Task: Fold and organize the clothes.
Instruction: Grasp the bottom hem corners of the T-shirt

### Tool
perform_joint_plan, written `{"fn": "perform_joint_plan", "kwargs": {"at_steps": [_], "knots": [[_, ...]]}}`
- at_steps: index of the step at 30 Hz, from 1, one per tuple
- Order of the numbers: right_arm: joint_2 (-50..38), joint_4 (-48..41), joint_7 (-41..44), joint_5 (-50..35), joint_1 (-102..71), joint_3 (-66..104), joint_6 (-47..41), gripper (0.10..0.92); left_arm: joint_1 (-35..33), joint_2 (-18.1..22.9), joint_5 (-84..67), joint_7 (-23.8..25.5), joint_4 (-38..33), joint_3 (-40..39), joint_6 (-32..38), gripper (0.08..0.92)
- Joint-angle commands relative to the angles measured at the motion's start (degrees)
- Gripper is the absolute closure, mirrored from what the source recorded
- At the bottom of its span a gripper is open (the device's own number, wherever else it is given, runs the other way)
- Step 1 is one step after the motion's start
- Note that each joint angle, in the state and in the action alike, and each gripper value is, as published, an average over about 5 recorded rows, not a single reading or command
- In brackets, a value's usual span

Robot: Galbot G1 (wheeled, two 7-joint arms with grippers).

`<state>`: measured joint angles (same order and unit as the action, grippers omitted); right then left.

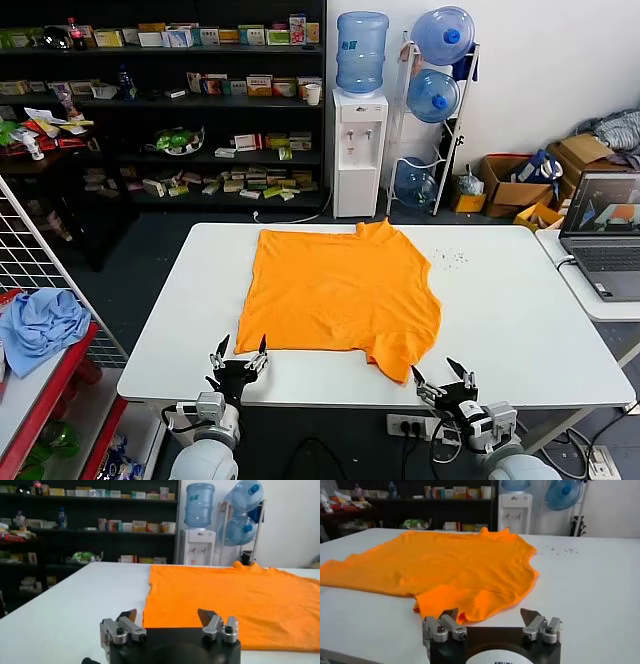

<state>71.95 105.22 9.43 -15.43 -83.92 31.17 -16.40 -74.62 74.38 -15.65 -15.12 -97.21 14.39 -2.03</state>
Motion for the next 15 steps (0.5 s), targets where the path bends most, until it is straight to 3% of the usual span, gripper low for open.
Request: {"fn": "perform_joint_plan", "kwargs": {"at_steps": [1,15], "knots": [[0.04,-0.23,-0.17,-0.18,0.41,-0.52,-0.29,0.203,1.33,-0.36,1.24,-0.58,1.87,0.58,-3.35,0.177],[0.49,-2.36,-0.76,-0.08,3.42,-2.63,-1.37,0.203,4.12,-1.10,-4.34,-1.45,3.57,1.09,-6.42,0.177]]}}
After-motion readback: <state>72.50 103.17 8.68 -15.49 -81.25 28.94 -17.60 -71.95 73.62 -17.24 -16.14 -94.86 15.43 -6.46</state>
